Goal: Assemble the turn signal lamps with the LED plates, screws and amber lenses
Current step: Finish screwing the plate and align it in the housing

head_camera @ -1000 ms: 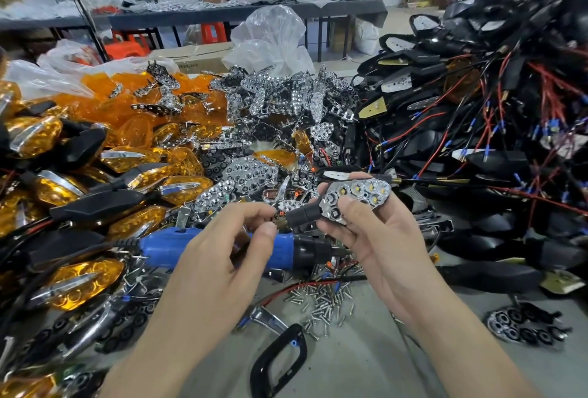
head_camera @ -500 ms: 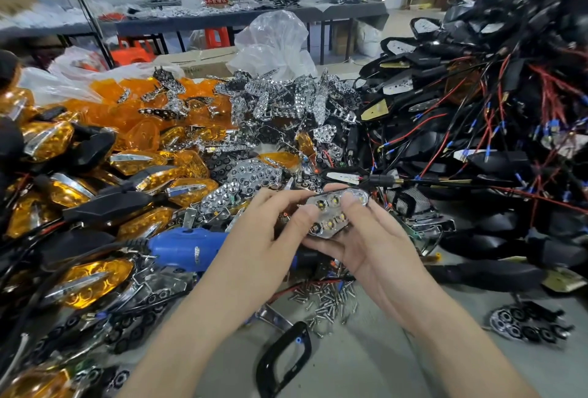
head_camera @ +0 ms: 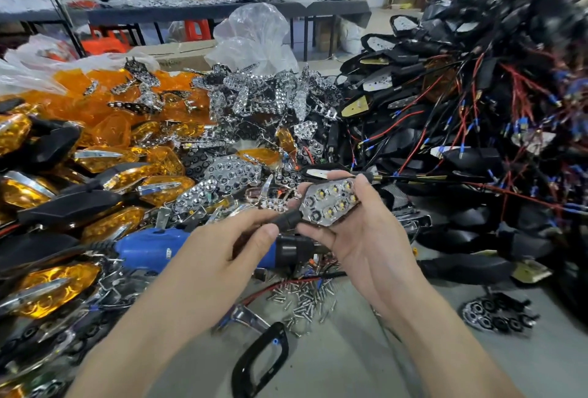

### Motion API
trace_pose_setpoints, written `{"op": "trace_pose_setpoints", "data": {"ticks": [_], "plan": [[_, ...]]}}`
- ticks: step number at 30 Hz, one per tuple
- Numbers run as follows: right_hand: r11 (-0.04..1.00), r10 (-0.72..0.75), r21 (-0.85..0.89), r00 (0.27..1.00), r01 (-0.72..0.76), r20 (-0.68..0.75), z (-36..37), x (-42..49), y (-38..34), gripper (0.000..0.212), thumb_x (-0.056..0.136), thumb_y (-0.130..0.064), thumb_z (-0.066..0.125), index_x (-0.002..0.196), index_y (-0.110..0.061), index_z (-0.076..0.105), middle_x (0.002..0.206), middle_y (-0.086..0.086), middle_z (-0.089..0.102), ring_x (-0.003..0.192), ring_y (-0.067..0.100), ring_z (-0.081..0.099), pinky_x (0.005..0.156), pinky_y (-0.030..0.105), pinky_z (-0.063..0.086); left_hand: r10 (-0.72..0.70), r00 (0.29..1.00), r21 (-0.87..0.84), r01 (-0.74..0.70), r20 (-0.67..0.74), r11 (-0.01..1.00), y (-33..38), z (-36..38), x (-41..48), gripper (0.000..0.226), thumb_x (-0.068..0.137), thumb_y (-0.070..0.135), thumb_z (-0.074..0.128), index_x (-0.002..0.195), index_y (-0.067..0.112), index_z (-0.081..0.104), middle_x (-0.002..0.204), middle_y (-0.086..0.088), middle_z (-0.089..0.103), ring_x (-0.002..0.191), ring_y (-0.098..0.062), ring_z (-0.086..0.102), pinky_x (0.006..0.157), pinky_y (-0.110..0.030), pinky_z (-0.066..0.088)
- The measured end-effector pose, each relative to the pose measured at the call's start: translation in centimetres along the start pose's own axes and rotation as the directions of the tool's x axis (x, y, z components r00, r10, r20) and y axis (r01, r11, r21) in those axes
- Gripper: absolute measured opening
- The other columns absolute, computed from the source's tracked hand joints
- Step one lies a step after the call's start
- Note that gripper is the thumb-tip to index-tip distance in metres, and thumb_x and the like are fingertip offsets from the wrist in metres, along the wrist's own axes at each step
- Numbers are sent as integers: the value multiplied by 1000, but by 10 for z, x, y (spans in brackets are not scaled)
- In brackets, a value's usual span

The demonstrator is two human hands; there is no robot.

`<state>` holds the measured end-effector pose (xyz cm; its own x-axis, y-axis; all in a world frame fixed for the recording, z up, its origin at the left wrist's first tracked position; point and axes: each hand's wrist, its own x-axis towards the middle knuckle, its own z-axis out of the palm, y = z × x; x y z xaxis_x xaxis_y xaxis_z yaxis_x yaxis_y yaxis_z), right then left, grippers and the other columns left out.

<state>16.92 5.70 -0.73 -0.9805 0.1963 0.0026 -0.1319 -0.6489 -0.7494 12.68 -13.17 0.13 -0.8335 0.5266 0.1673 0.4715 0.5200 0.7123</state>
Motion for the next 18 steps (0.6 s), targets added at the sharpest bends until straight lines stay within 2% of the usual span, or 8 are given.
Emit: {"op": "trace_pose_setpoints", "data": {"ticks": [4,7,9,13,16,18], "plan": [[1000,1,15,1000,-1,6,-1,-1,-2,37,91,-44,50,110,-16,63,132,33,60,111,41,65,67,35,61,10,1000,-19,-10,0,1000,1,2,0,31,82,70,33,104,67,55,86,29,67,78,3,62,63,-8,41],[999,-10,32,1000,9,28,-2,-2,-1,37,92,-44,49,111,-15,62,121,27,69,107,39,69,69,34,61,37,999,-34,-38,-29,999,3,4,-1,29,87,63,37,109,63,57,63,31,60,59,7,55,57,-4,37],[999,-13,41,999,11,39,-3,-2,-1,37,93,-44,48,112,-15,62,118,23,71,103,37,72,70,34,61,42,998,-38,-44,-43,998,4,4,-2,27,88,61,38,108,64,56,56,31,55,54,8,52,56,-3,36],[999,-16,37,999,15,36,-3,-1,0,37,92,-45,49,111,-16,63,119,23,70,103,36,72,70,35,61,22,999,-25,-23,-32,999,2,4,-2,27,85,69,35,105,78,51,80,28,67,74,2,61,65,-7,41],[999,-20,32,999,18,47,-4,-1,0,37,93,-44,48,113,-15,61,120,23,70,104,36,72,71,35,61,31,999,-12,-32,-34,999,2,4,-2,27,86,68,36,107,77,50,85,30,67,75,-1,61,65,-9,42],[999,-29,28,999,27,45,-5,-1,0,38,95,-43,46,115,-14,60,120,23,70,103,35,73,70,34,61,38,999,-22,-38,-38,999,3,5,-2,28,88,66,37,110,72,52,95,33,66,86,4,62,66,-10,43]]}}
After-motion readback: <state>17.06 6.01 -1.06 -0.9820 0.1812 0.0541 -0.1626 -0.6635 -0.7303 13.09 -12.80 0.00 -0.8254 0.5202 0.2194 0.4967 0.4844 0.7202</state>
